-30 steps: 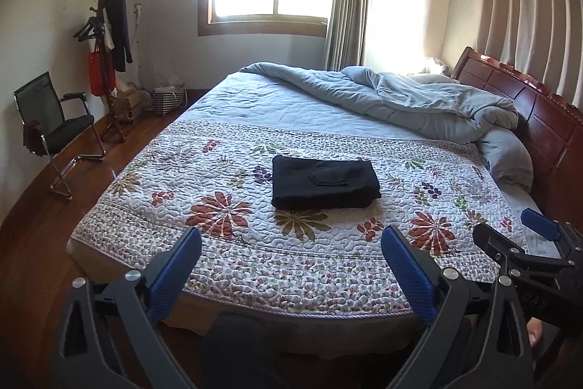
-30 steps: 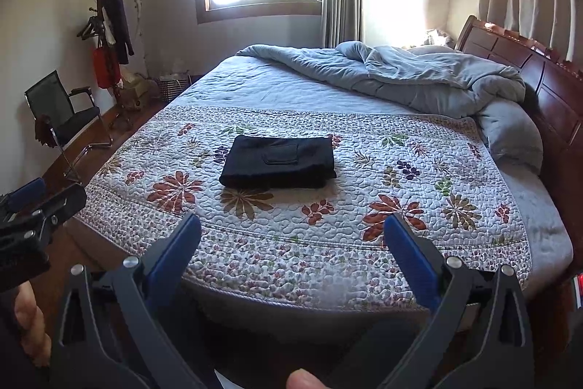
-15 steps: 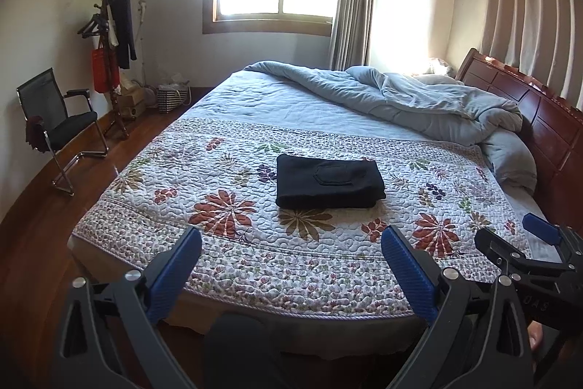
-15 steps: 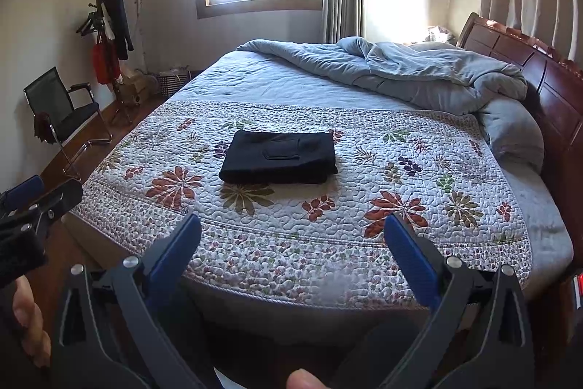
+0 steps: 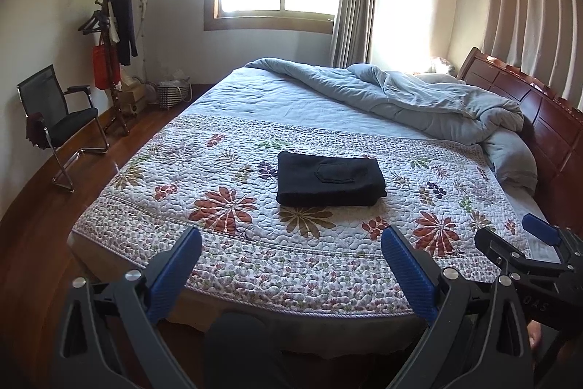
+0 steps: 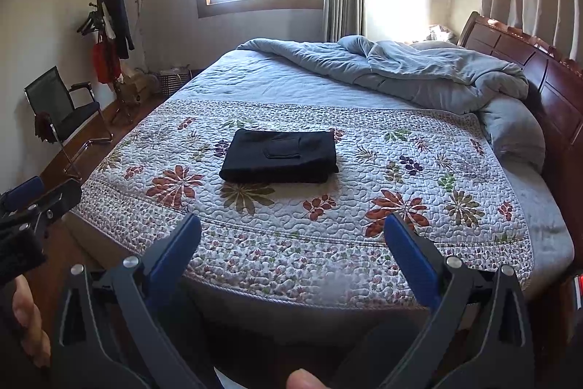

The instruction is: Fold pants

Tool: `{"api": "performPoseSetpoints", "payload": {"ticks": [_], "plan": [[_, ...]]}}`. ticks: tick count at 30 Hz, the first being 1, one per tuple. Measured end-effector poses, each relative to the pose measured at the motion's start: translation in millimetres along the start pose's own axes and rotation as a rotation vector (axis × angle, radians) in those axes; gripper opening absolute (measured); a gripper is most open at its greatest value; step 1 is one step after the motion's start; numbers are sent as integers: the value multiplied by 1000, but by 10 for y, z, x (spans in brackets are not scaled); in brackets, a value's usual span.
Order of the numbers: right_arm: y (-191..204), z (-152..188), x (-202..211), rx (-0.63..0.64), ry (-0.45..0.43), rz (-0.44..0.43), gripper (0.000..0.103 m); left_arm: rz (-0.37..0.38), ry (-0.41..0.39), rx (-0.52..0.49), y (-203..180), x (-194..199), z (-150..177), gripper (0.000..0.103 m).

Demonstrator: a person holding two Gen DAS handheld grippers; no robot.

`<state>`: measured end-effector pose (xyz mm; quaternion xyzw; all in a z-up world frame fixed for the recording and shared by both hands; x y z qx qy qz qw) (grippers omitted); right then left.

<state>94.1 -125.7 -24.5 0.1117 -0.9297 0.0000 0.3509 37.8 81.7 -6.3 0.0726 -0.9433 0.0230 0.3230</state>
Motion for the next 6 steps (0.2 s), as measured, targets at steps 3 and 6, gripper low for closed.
{"api": "performPoseSetpoints", "payload": {"ticks": [3, 6], "plan": [[-1, -2, 0, 0, -1, 0, 100, 1, 0, 0, 1, 2, -2, 99], [-2, -1, -2, 1, 0, 0, 100, 0, 0, 0, 3, 0, -3, 99]]}}
Point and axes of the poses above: each gripper's, at about its wrist camera, not at the fingertips, and x roughly against the way its jaws point, y to its left, z to its underside, the point moved 8 cm from there along -x, roughly the way its jaws point, and after that the axes turned 5 degrees about -x, right-handed, at the moved point
